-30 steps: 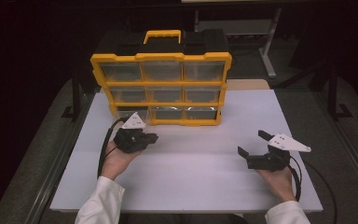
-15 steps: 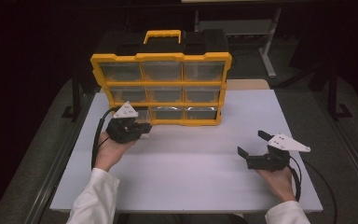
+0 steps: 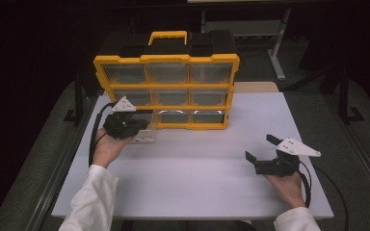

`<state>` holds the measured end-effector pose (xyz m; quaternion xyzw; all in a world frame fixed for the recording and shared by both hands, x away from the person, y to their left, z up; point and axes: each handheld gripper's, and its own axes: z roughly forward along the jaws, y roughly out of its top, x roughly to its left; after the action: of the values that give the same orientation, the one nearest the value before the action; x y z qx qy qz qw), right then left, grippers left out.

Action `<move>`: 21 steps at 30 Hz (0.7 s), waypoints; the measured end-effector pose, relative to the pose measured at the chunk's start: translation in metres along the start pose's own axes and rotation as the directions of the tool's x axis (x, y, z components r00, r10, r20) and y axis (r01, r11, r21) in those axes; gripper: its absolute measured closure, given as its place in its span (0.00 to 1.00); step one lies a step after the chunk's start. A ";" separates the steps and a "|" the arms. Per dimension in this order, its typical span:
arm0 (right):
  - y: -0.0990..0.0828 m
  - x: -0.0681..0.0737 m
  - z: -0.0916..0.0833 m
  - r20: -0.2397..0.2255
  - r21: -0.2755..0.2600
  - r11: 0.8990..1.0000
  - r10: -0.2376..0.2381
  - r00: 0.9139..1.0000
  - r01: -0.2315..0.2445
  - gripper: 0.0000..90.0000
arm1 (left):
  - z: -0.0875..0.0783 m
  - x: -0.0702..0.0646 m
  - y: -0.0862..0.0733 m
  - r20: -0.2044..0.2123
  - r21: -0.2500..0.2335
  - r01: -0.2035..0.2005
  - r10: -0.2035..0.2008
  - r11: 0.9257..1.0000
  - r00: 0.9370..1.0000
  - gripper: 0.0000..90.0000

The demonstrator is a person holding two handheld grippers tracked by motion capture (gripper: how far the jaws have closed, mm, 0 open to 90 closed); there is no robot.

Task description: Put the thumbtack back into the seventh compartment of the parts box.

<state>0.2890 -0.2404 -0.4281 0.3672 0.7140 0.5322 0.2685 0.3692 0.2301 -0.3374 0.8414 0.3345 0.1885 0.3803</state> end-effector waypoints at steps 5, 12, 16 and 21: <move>0.000 0.000 0.000 0.000 0.002 1.000 -0.001 1.000 0.001 0.00 | 0.005 0.010 -0.001 -0.020 -0.010 0.039 -0.039 0.999 0.999 0.93; 0.000 0.000 0.000 0.000 0.002 1.000 0.000 1.000 0.000 0.00 | 0.007 0.027 -0.009 -0.036 -0.020 0.110 -0.111 0.994 0.993 0.93; 0.000 0.000 0.000 -0.001 0.003 1.000 0.000 1.000 0.000 0.00 | 0.009 0.029 -0.013 -0.058 -0.004 0.116 -0.116 0.993 0.992 0.93; 0.000 0.000 0.000 -0.001 0.003 1.000 0.001 1.000 -0.001 0.00 | 0.009 0.032 -0.014 -0.075 -0.002 0.130 -0.130 0.992 0.989 0.93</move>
<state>0.2890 -0.2403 -0.4284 0.3676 0.7149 0.5314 0.2671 0.3911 0.2552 -0.3523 0.8108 0.4030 0.1944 0.3775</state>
